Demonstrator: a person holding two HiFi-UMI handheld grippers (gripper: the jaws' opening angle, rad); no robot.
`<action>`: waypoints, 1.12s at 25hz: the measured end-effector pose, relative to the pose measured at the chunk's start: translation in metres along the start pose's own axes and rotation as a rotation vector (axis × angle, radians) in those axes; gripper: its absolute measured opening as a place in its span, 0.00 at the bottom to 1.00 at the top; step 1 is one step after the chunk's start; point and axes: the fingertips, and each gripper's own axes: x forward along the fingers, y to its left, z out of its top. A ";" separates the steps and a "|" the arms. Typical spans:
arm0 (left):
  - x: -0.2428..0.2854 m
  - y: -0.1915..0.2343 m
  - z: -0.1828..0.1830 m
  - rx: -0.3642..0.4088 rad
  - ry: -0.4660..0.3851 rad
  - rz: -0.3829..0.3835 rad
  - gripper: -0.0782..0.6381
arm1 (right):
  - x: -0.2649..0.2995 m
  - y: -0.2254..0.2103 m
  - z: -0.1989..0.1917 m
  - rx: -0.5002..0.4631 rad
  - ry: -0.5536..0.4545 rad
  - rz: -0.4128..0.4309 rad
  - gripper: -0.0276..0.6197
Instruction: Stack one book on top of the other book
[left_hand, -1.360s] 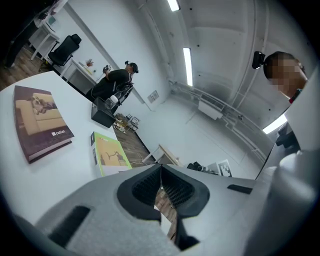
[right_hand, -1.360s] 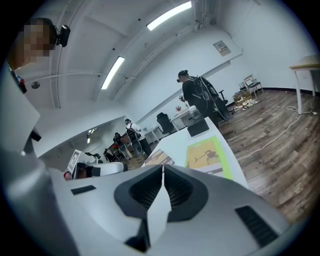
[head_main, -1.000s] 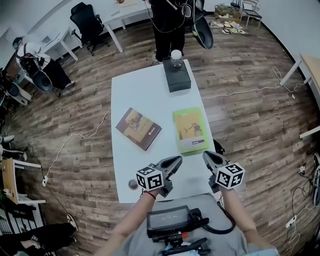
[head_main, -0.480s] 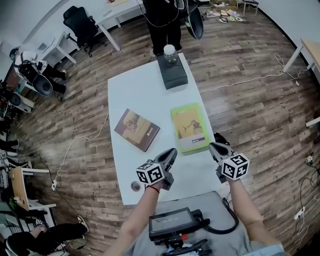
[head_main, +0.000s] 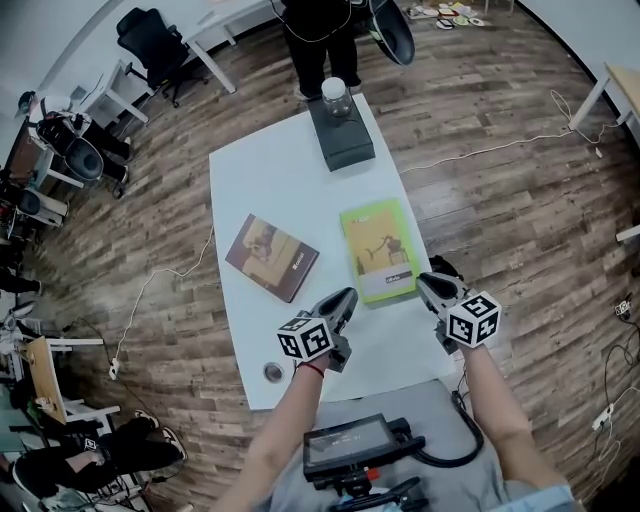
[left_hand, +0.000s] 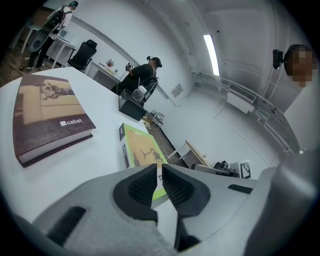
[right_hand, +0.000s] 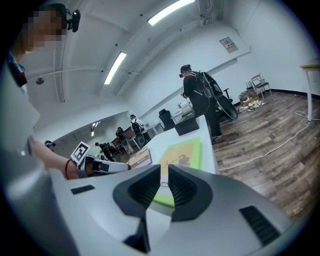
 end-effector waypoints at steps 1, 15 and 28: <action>0.001 0.001 0.000 0.001 0.006 0.000 0.14 | 0.002 0.000 0.000 -0.001 0.007 0.003 0.09; 0.020 0.015 -0.004 0.043 0.091 0.041 0.30 | 0.022 -0.012 -0.009 0.005 0.103 -0.006 0.27; 0.042 0.041 -0.014 -0.008 0.185 0.112 0.38 | 0.044 -0.041 -0.025 0.071 0.237 -0.077 0.42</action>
